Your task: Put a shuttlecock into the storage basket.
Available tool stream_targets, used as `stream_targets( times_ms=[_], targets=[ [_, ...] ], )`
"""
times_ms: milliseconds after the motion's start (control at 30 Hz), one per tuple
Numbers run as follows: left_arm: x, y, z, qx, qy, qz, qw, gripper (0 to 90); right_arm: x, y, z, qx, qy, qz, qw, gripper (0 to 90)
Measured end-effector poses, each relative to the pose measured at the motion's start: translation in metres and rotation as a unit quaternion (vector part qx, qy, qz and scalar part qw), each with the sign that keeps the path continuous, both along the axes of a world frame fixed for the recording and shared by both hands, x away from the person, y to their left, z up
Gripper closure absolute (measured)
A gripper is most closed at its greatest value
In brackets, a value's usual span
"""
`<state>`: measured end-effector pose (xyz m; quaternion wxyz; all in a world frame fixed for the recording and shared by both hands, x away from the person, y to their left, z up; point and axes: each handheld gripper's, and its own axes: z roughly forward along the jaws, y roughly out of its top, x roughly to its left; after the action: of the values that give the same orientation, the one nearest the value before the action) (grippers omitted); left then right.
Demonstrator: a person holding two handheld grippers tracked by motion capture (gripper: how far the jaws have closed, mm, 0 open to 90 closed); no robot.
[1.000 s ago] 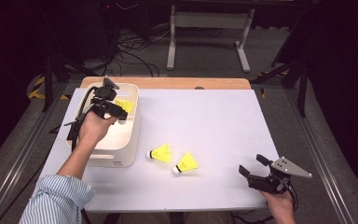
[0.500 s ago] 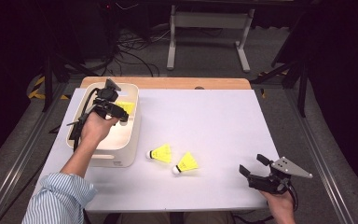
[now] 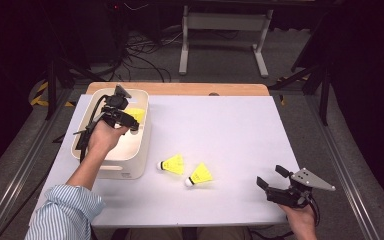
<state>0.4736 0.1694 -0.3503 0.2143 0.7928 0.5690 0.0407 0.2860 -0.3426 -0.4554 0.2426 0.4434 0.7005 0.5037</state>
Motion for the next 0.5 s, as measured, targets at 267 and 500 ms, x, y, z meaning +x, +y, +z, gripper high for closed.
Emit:
stream_targets(
  times_ms=[267, 500],
  targets=[
    [-0.003, 0.005, 0.003, 0.001, -0.009, 0.01, 0.9999, 40.6, 0.0, 0.0, 0.0, -0.002, -0.001, 0.002, 1.0, 11.9],
    [-0.013, 0.007, 0.013, -0.009, -0.032, 0.012, 0.9994, 33.4, 0.0, 0.001, 0.0, -0.002, -0.001, 0.002, 1.0, 11.9]
  ],
)
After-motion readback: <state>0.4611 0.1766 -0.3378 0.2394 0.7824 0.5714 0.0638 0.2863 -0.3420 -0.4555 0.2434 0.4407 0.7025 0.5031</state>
